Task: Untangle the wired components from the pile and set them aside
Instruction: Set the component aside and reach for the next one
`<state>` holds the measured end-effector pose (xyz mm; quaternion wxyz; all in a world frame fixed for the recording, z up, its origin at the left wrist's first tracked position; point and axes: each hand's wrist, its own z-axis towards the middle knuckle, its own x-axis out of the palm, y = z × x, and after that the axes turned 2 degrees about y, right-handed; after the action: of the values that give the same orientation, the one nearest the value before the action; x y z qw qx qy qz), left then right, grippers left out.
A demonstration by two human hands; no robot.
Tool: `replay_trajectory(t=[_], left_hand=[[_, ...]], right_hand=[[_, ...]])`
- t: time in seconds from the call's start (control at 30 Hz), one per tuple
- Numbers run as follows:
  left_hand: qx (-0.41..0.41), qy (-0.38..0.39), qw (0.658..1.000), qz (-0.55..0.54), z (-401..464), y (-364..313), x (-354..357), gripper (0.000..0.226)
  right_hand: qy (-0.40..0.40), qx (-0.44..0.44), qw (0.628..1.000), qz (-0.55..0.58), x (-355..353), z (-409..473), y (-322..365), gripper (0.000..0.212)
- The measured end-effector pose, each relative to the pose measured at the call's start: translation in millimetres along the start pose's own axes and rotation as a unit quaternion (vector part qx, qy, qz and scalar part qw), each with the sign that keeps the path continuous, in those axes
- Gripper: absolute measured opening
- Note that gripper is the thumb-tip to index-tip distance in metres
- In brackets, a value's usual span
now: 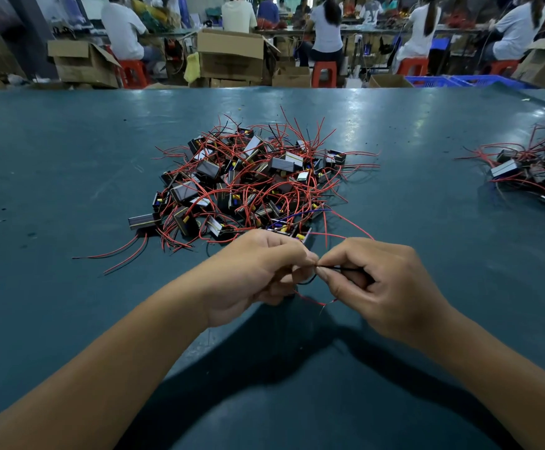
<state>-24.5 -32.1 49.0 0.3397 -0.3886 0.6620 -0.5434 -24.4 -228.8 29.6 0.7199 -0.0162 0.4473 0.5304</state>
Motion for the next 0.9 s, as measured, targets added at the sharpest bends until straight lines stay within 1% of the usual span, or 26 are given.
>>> replay_trajectory(t=[0.03,0.07,0.1,0.13,0.2,0.23,0.27,0.3,0.43,0.67,0.8,0.9], left_hand=[[0.037,-0.029,0.998,0.037,0.6,0.8,-1.9,0.020],[0.095,-0.066,0.987,0.110,1.0,0.8,-5.1,0.019],[0.162,-0.096,0.962,0.198,1.2,-0.2,-8.6,0.013],[0.222,-0.107,0.930,0.273,0.7,-2.2,-12.1,0.007],[0.313,-0.094,0.864,0.383,-1.7,-4.2,-16.2,0.009],[0.340,-0.083,0.838,0.419,-1.9,-3.8,-17.2,0.011],[0.351,-0.075,0.822,0.442,-1.9,-3.7,-17.5,0.012],[0.353,-0.071,0.815,0.454,-1.8,-3.8,-17.5,0.013],[0.366,-0.074,0.802,0.466,-1.7,-3.1,-21.7,0.012],[0.413,-0.100,0.738,0.525,0.2,-3.2,-23.5,0.019],[0.425,-0.113,0.718,0.540,-1.0,-3.6,-23.2,0.015],[0.435,-0.108,0.711,0.542,-1.6,-4.6,-23.2,0.018]], right_hand=[[-0.004,0.008,1.000,0.010,-0.1,0.4,-1.2,0.005],[-0.009,0.018,1.000,0.021,0.0,0.4,-2.6,0.005],[-0.012,0.027,0.999,0.030,0.1,0.3,-3.8,0.006],[-0.014,0.035,0.999,0.038,0.4,0.0,-4.3,0.006],[-0.015,0.047,0.997,0.055,1.2,-0.8,-4.5,0.006],[-0.015,0.053,0.997,0.061,1.2,-1.1,-4.8,0.006],[-0.014,0.057,0.996,0.063,1.1,-1.3,-5.2,0.005],[-0.012,0.060,0.996,0.063,1.0,-1.3,-5.7,0.005],[-0.007,0.057,0.996,0.064,1.3,-1.4,-6.9,0.004],[-0.005,0.056,0.996,0.063,1.2,-0.9,-6.7,0.004],[-0.007,0.067,0.994,0.088,1.6,-2.1,-8.5,0.003],[-0.005,0.075,0.992,0.104,1.6,-1.4,-9.8,0.004]])
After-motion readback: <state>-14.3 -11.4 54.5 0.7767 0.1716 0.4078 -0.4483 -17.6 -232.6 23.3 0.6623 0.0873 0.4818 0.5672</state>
